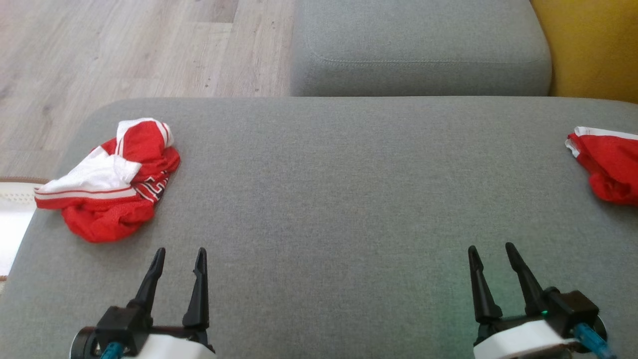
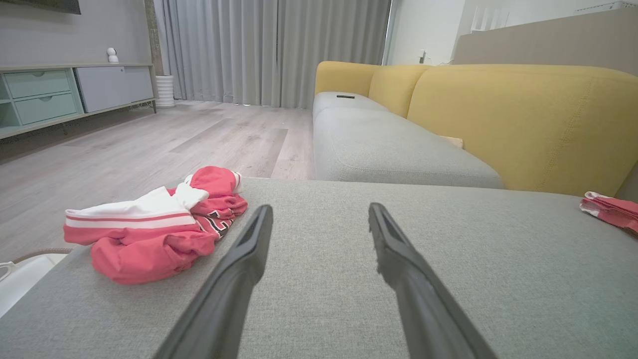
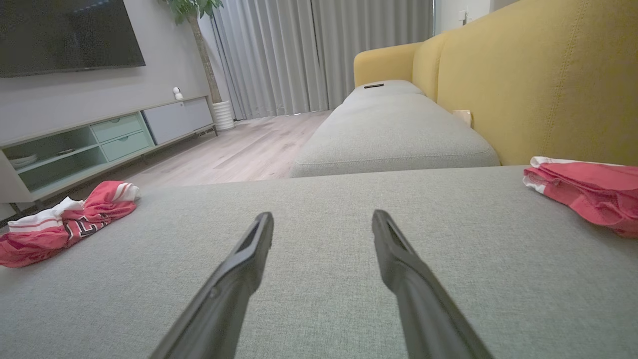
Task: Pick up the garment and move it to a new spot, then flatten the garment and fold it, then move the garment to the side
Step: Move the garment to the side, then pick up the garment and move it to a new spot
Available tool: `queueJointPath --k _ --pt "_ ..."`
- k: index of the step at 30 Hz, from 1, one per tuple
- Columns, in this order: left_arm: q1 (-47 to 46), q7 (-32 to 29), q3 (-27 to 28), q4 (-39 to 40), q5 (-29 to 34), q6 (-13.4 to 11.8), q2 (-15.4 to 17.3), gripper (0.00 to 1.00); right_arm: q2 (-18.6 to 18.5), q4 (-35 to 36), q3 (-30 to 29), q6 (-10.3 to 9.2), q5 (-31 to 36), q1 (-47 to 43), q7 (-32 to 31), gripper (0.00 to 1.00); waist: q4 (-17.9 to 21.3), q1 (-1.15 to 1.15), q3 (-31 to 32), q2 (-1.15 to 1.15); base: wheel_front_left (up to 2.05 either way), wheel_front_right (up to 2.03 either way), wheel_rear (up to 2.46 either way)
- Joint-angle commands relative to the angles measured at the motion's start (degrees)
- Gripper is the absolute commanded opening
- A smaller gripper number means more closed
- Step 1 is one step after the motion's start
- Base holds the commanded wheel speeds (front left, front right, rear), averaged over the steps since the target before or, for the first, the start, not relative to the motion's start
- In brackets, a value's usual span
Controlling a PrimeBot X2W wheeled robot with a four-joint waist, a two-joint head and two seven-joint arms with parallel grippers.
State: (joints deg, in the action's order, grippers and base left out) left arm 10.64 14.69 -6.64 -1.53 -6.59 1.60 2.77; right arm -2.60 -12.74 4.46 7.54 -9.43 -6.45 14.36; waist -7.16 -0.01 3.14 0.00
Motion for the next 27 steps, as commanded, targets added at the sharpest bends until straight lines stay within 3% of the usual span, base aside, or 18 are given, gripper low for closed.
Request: queueJointPath --k 1,15,19,27 --pt "-1.94 0.30 1.62 2.16 0.52 0.23 0.10 1.00 -0.29 1.58 1.58 -0.05 0.22 1.84 0.63 1.00 0.07 0.01 -0.02 0.00 0.00 0.00 0.00" --pt "-2.34 0.30 0.91 0.61 2.16 0.17 0.10 1.00 -0.28 0.91 2.85 -0.05 0.82 1.49 0.63 1.00 -0.87 0.01 0.39 0.00 0.00 0.00 0.00" --pt "-2.75 0.30 1.19 0.43 2.65 0.27 0.10 1.00 -0.28 0.66 2.91 -0.05 0.52 1.20 0.63 1.00 -2.42 0.01 0.32 0.00 0.00 0.00 0.00" --pt "-2.66 0.30 1.53 1.17 3.19 -0.24 0.10 1.00 -0.28 0.47 3.31 -0.05 -0.27 1.04 0.63 1.00 -9.82 0.01 -0.62 0.00 0.00 0.00 0.00"
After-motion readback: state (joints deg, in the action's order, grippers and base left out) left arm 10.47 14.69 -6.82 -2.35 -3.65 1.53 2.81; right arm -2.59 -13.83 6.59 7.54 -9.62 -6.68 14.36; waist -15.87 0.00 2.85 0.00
